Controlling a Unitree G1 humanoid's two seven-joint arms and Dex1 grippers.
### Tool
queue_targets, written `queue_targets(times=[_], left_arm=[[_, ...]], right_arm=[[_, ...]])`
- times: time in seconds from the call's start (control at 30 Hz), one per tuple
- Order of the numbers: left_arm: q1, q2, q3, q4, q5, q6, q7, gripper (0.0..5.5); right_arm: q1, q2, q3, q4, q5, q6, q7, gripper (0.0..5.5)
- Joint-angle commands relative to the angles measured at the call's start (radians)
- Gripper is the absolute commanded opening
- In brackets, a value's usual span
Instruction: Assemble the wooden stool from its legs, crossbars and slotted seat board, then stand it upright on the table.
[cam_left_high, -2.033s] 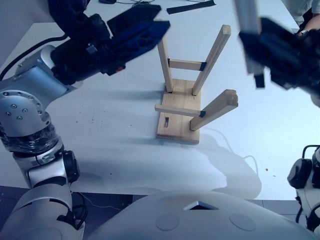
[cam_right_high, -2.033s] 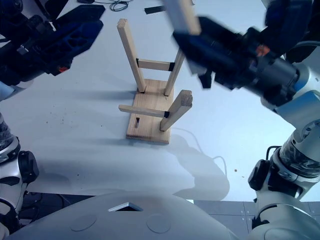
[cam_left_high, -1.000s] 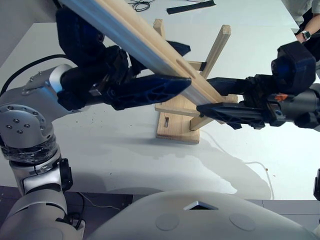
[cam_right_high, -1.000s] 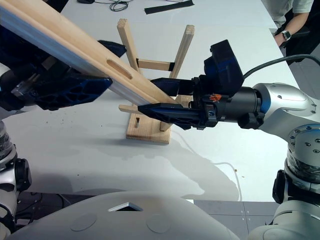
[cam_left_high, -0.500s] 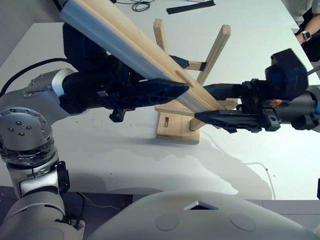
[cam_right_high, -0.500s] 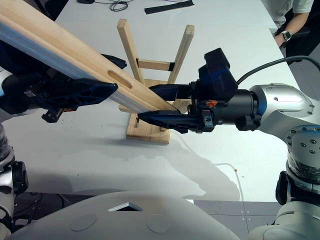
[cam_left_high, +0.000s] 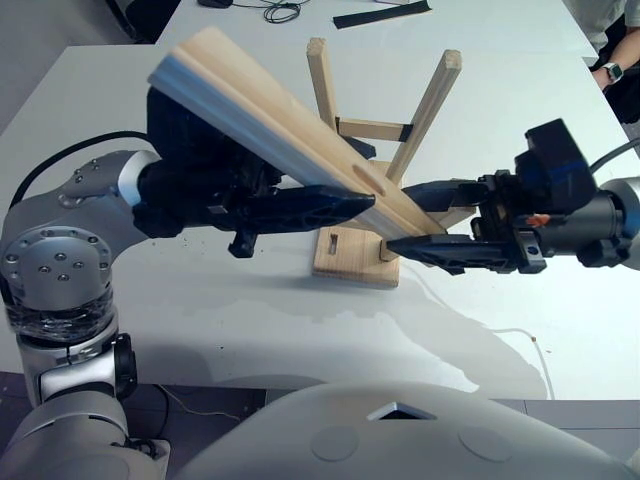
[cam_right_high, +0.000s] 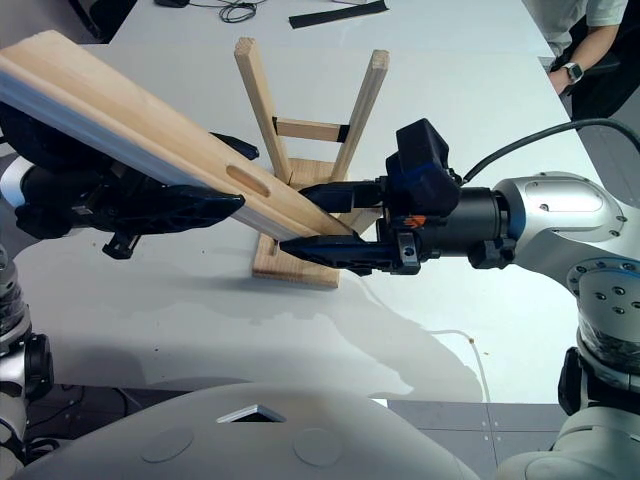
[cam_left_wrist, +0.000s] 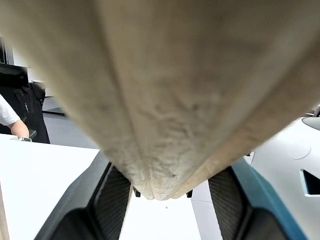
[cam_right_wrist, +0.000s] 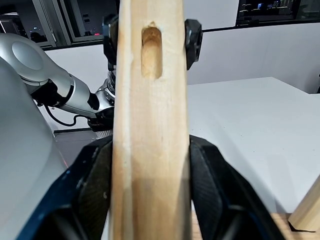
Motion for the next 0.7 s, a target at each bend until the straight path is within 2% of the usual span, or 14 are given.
queue_targets(times=[0.03, 0.23, 0.33, 0.43, 0.53, 0.7], left_arm=[[-0.017, 0.021, 0.024, 0.029, -0.019, 0.008, 0.005, 2.06], [-0.039, 0.088, 0.119, 0.071, -0.121, 0.026, 0.003, 2.06], [-0.058, 0.156, 0.196, 0.115, -0.18, 0.04, 0.005, 2.06], [-0.147, 0.247, 0.257, 0.257, -0.192, 0.062, 0.013, 2.06], [-0.22, 0.33, 0.266, 0.382, -0.098, 0.068, -0.047, 2.06], [-0.151, 0.434, 0.228, 0.437, 0.204, -0.029, -0.291, 2.06]], right_arm=[[0.011, -0.022, 0.001, 0.004, -0.04, -0.008, 0.003, 2.86], [0.036, -0.052, -0.044, 0.003, -0.007, -0.004, -0.003, 3.65], [0.033, -0.066, -0.121, 0.041, 0.082, -0.008, -0.029, 3.65], [0.021, -0.088, -0.217, 0.118, 0.244, -0.018, -0.102, 3.65], [0.048, -0.115, -0.31, 0.202, 0.338, -0.014, -0.138, 3.65], [0.174, -0.149, -0.412, 0.249, 0.234, 0.023, -0.072, 3.65]])
